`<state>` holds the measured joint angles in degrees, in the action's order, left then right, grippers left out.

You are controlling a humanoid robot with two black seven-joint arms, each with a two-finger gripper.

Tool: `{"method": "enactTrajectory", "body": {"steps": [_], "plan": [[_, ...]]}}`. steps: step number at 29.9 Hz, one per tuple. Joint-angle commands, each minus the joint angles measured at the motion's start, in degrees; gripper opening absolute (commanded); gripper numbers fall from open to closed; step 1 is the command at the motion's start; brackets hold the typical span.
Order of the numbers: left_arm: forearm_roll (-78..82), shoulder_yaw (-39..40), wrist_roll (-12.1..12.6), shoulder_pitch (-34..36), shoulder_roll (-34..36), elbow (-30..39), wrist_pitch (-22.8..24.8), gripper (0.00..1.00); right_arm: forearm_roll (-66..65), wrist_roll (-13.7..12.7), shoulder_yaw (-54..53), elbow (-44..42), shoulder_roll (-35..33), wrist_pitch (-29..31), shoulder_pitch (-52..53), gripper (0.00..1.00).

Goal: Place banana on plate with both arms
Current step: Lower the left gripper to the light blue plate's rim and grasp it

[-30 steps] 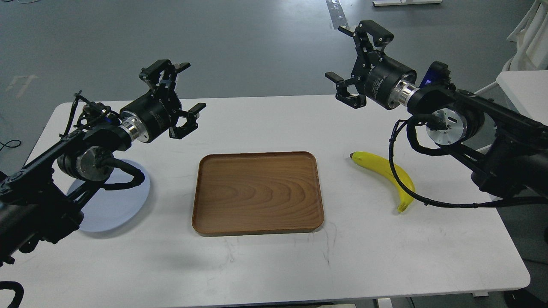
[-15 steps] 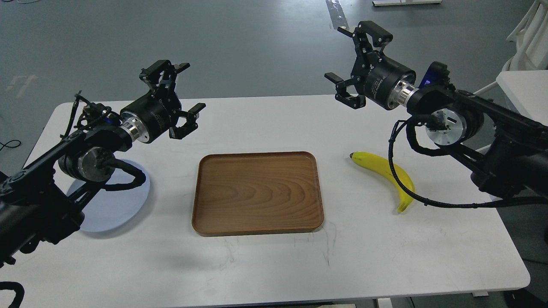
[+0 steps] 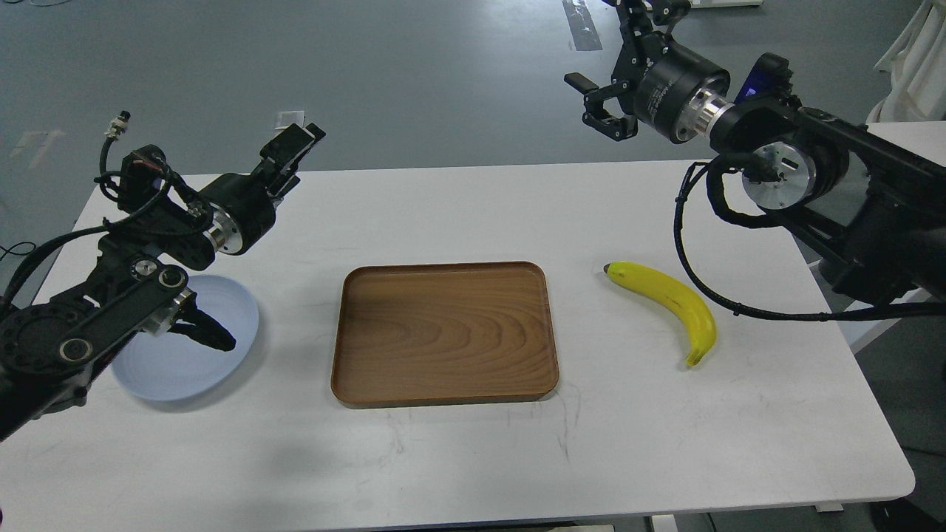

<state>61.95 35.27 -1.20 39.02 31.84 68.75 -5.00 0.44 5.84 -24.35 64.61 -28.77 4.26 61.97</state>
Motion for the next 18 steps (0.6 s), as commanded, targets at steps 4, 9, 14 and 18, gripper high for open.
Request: {"method": "enactTrajectory", "body": {"steps": [4,9,14,18], "plan": [[10.9,-10.2,-0.2,1.14,8.84,0.86,-1.24,0.98,0.0,0.4,-0.09,-0.01,-0.24,-0.04,-0.45,1.0],[16.44,-17.77,-1.16,1.15,14.04,-3.0,-1.67,0.98,0.0,0.4,-0.96,-0.01,-0.06,-0.04,-0.53,1.0],[22.95,-18.57,-8.81,-1.39,17.99,-5.11,-6.06,0.98,0.09,0.4,-1.05,0.08,0.03,0.05,2.01,1.0],[22.95,-19.53,-9.17,-3.25,19.74,-6.95,-7.12,0.98,0.61,0.4,-1.05,0.34,-0.06,0.66,5.78,1.0]]}}
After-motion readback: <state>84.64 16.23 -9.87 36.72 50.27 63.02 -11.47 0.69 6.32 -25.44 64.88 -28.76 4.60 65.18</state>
